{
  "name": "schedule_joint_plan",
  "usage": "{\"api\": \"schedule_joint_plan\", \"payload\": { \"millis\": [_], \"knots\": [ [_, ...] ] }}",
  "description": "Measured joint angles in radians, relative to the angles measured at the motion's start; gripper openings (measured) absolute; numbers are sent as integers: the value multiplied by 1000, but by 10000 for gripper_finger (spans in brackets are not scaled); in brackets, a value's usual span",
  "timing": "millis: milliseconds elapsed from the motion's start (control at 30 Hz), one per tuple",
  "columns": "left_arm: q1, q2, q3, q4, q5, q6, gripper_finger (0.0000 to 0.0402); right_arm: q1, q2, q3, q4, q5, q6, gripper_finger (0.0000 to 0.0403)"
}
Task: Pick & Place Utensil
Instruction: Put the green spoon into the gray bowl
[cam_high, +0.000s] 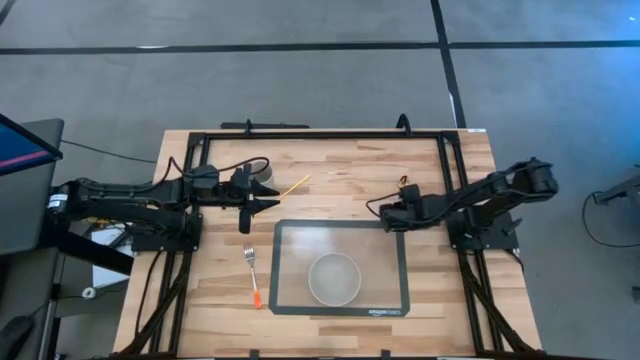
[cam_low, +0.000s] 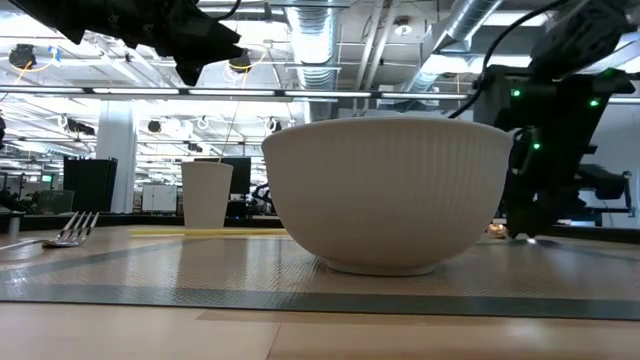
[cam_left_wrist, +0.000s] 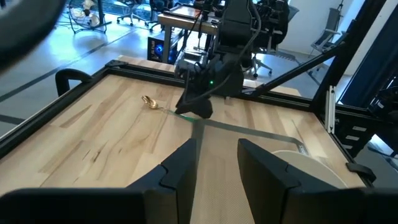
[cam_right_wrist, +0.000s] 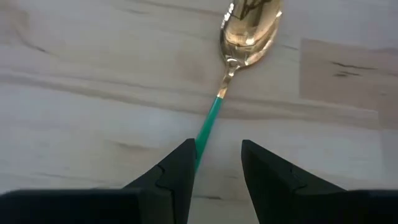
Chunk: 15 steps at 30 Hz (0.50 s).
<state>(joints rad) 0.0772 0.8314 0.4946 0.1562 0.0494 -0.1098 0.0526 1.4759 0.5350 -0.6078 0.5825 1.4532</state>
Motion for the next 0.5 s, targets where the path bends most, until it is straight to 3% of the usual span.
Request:
{"api": "schedule_joint_plan", "payload": {
  "millis": [500],
  "knots": [
    [0,0,0,-1,0,0,118,-4,-47,-4,19,35,-4,127]
  ]
}}
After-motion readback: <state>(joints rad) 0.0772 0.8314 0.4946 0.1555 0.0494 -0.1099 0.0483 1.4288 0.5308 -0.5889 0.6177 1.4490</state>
